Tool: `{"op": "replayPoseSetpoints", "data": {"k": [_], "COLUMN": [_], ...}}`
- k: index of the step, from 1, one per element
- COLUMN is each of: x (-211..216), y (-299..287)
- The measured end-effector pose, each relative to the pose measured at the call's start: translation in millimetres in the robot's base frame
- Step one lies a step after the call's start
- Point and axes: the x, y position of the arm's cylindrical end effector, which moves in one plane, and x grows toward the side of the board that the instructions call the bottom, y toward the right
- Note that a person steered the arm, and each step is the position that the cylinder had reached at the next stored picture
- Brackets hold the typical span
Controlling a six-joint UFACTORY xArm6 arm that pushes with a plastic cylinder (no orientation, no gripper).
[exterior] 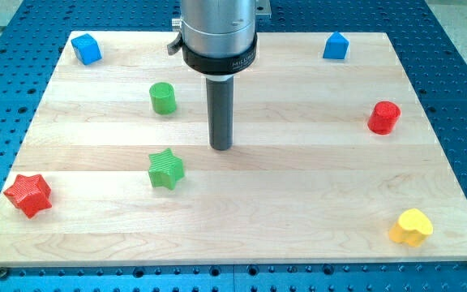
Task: Move the green circle diagonal to the green star
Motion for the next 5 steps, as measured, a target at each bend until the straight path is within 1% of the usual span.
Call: {"op": "replayPoseSetpoints", "data": {"k": [1,2,3,4,5], "x": [11.0,11.8,18.2,21.7,15.9], "y": [-19.7,-53.6,-75.1,-77.6,-73.6]}}
